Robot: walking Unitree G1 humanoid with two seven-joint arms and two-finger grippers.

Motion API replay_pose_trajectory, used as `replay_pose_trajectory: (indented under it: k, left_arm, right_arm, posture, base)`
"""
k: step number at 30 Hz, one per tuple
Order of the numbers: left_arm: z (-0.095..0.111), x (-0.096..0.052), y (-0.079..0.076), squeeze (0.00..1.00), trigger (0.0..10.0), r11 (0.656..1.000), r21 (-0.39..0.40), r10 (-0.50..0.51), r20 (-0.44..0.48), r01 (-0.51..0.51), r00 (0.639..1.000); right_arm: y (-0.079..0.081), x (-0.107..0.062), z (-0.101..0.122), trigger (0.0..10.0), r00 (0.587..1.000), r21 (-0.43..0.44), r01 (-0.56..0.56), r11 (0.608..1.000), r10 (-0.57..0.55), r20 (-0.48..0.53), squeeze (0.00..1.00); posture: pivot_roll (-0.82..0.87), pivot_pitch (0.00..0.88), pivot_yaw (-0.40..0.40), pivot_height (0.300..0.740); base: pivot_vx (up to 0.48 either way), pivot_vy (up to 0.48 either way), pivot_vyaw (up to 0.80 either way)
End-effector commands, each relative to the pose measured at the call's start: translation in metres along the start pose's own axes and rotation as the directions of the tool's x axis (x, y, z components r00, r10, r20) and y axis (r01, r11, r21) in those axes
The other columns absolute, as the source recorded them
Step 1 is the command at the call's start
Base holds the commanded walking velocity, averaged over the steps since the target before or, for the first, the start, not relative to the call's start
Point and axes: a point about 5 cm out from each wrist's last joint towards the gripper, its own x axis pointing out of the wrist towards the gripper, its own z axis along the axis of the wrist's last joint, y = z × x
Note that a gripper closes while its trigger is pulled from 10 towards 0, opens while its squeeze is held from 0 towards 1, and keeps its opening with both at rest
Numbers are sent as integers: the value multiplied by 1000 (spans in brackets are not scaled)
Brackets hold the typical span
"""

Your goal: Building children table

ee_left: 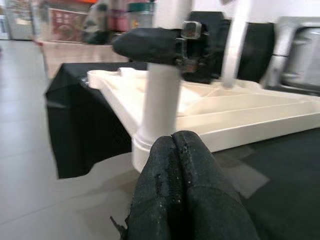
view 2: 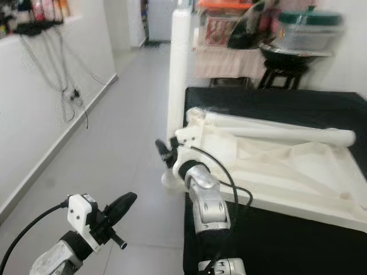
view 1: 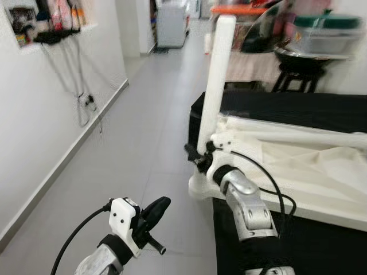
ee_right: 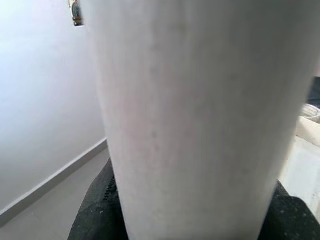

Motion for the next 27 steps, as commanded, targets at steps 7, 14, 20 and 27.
replay_pose_trajectory:
  k: [7, 14, 20, 27]
  left_arm:
    - [3, -1, 2, 0, 10000, 1000, 2, 18, 8, -18, 1000]
    - [2, 0, 2, 0, 10000, 1000, -6, 0, 3, 0, 1000]
    - [2, 2, 3, 0, 10000, 1000, -4, 0, 4, 0, 1000]
    - [1, 3, 4, 0, 10000, 1000, 2, -3, 2, 3, 1000]
  right_arm:
    - [-16, 10, -14, 10000, 993, 53, -29, 998, 35, -116, 1000]
    - [-8, 19, 32, 10000, 956, 43, -293, 955, 292, 24, 1000]
    - [-1, 14, 47, 10000, 762, -112, -643, 757, 648, 4, 0]
    - [-4, 21, 55, 10000, 637, -137, -767, 627, 769, -46, 0]
  posture:
    - [30, 0, -10, 740]
    - [28, 0, -6, 740]
    - [32, 0, -4, 740]
    - [41, 0, -4, 740]
  base:
    - [0, 0, 0]
    - [0, 0, 0]
    - [0, 0, 0]
    - [0, 0, 0]
